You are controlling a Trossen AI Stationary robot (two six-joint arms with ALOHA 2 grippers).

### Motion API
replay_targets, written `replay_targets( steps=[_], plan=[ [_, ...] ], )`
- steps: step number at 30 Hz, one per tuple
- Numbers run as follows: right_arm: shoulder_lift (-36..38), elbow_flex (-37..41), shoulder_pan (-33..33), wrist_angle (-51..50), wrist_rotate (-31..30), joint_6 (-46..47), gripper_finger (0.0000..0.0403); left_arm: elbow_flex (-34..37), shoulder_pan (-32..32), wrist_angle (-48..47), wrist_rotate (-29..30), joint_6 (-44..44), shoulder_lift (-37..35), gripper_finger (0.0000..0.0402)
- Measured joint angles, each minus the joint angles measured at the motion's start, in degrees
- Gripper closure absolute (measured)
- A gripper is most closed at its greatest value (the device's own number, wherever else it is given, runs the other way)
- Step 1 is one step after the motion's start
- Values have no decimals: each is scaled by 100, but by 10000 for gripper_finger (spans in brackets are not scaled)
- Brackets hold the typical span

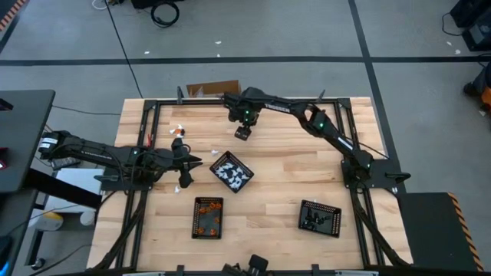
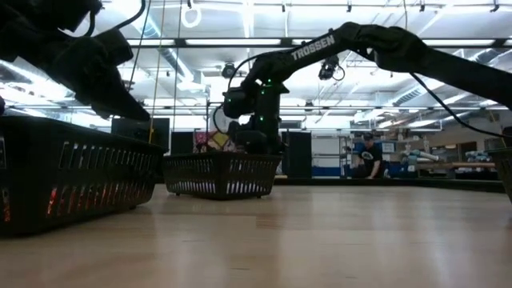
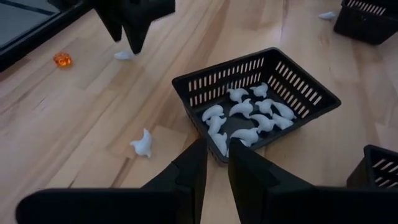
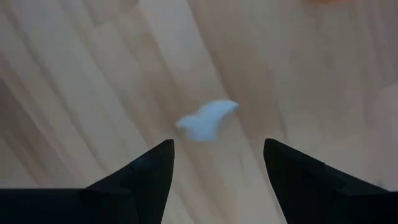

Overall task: Sort Halloween decoration
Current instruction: Put the white skeleton toy into the middle black basket

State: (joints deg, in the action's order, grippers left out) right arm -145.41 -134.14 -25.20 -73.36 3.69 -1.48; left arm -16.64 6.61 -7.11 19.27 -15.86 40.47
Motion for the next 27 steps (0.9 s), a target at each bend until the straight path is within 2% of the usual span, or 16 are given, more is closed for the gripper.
replay_targets(
  steps=[7,16,27],
  plan=[
    [-1,0,247,79,-99,-156,162,0,0,3,2,89,2,326],
    [1,0,71,203,-86,-83,172,0,0,2,1,57,2,326],
    [1,0,87,375,-140,-558,177,0,0,2,2,60,2,326]
  ],
)
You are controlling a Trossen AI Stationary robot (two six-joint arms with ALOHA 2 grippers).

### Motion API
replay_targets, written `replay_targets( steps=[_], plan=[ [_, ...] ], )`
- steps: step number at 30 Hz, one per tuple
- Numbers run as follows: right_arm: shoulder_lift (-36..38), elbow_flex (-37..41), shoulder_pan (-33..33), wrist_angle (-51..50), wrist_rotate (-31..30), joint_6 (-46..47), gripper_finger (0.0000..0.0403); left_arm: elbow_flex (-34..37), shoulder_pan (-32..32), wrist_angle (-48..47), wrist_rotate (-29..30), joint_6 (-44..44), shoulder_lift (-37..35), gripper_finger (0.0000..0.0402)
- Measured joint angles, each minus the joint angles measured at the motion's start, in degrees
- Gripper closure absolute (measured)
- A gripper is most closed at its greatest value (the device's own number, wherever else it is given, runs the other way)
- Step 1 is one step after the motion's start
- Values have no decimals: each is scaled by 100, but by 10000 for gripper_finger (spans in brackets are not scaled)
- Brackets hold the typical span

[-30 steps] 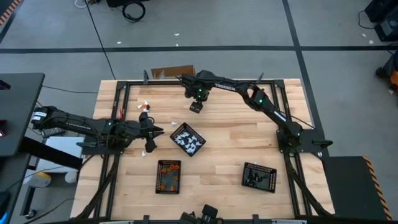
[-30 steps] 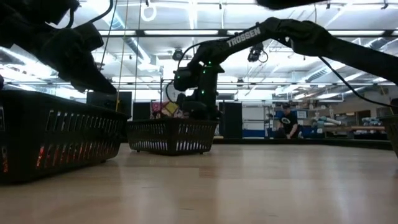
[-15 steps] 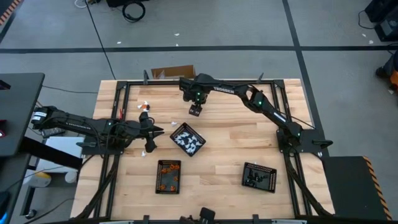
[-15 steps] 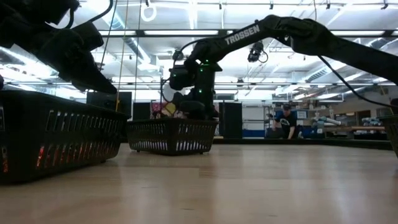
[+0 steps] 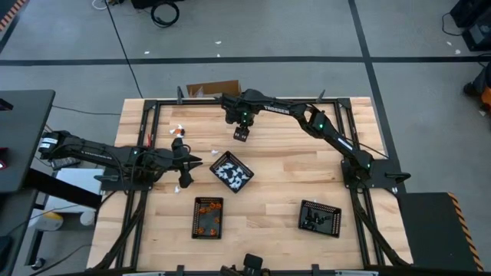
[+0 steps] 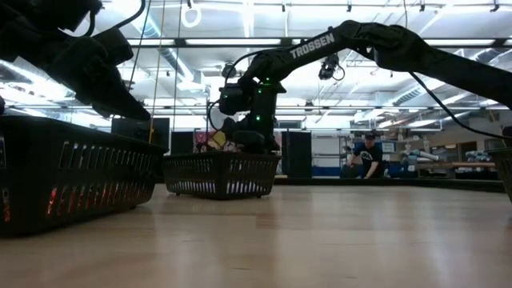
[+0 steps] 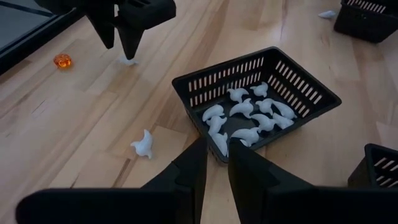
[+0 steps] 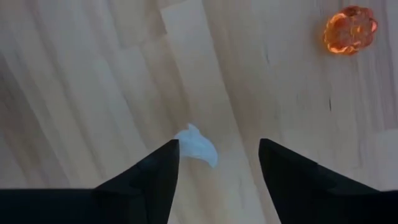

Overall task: Sort Halloween decoration
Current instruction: Put the white skeleton toy into the middle black basket

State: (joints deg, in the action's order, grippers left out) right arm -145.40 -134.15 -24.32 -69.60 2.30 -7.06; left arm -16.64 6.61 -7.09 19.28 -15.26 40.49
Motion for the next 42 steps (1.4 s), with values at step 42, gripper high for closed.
replay_targets(
  steps=[42],
  plan=[
    [207,-2,414,-1222,374,-903,211,0,0,42,1,266,-1,326]
  ],
)
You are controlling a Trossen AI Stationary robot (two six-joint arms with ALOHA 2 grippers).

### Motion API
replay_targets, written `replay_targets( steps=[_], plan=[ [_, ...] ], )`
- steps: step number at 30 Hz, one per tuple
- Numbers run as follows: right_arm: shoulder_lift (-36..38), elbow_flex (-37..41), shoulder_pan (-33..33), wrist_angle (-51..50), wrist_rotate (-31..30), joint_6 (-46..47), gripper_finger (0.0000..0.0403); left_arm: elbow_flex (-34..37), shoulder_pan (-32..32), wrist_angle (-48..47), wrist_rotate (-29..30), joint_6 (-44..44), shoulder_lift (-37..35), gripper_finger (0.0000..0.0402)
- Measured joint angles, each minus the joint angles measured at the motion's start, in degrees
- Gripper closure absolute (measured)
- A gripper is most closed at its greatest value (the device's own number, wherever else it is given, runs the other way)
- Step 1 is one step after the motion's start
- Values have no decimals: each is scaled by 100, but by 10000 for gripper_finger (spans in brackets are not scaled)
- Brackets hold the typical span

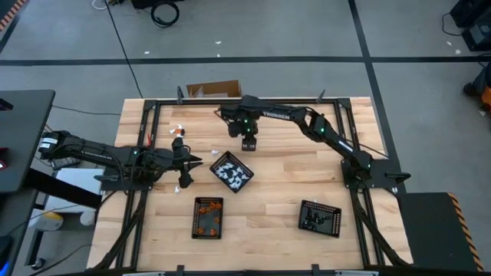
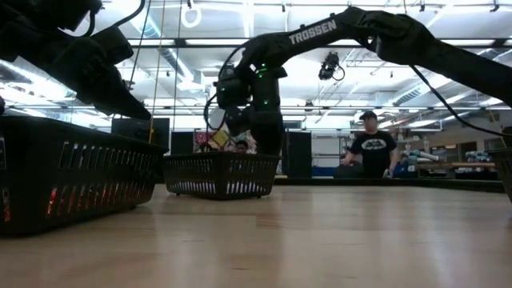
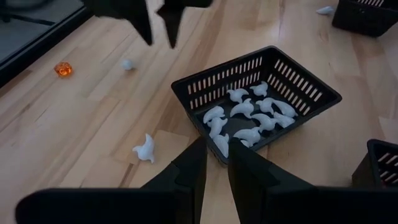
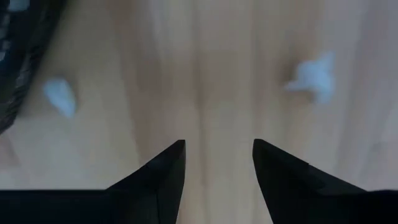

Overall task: Sort Halloween decoration
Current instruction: Put the white skeleton toy into the middle black basket

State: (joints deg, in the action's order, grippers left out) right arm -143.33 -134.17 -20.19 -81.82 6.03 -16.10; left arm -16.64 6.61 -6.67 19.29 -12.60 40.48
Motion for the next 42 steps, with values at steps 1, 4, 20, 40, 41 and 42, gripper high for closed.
replay_targets(
  steps=[1,4,20,40,41,42],
  plan=[
    [14,0,-23,107,-15,2,211,0,0,-6,0,-8,1,326],
    [183,7,-17,564,-61,41,211,0,0,-21,65,-26,1,326],
    [1424,2723,32,4093,98,327,216,0,-4,-684,383,-377,-1,326],
    [3855,7850,518,8530,90,1357,199,0,0,-294,242,-390,-1,326],
    [3844,7917,522,8634,32,1399,192,0,0,-295,228,-455,-1,326],
    [3831,7945,520,8817,-70,1500,185,0,0,-287,229,-506,0,326]
  ],
)
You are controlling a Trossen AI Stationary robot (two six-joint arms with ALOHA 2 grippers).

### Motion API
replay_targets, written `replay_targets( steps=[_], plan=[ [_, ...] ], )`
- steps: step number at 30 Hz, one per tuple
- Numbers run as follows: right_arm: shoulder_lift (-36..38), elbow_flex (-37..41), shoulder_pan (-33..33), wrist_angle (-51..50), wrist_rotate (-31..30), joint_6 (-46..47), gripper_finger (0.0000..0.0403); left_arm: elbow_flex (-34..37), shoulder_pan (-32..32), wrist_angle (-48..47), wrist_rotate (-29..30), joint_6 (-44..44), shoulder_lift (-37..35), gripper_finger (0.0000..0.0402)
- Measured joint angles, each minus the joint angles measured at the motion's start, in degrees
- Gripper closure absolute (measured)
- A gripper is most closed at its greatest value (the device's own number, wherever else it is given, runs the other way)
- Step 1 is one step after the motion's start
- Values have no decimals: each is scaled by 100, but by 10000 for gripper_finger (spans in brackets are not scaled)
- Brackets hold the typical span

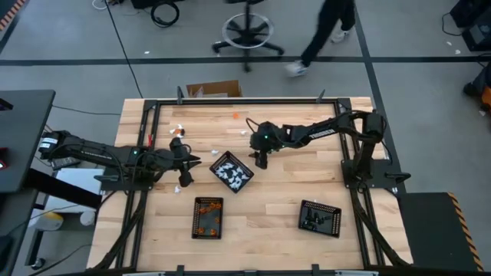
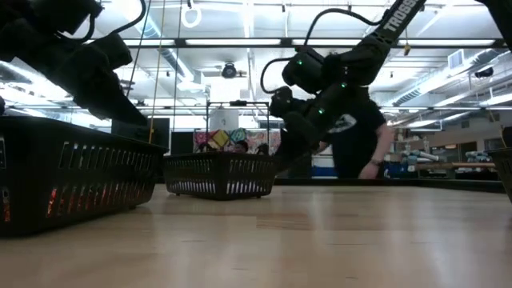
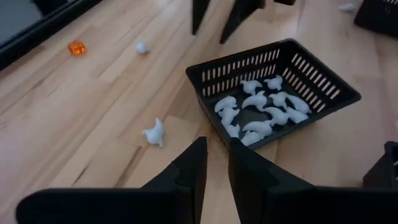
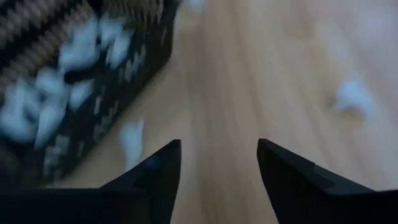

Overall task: Sort Halloween decoration
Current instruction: Put the white skeleton toy into the middle black basket

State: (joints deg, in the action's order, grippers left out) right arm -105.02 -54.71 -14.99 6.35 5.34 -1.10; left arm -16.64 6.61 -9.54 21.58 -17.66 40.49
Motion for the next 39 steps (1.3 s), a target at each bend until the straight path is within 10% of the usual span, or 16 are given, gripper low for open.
replay_targets(
  steps=[9,39],
  plan=[
    [-84,2,-11,418,68,-200,134,0,7,168,-231,-521,0,326],
    [-834,-3,621,1159,149,-552,154,0,7,-36,-605,-567,0,326]
  ],
)
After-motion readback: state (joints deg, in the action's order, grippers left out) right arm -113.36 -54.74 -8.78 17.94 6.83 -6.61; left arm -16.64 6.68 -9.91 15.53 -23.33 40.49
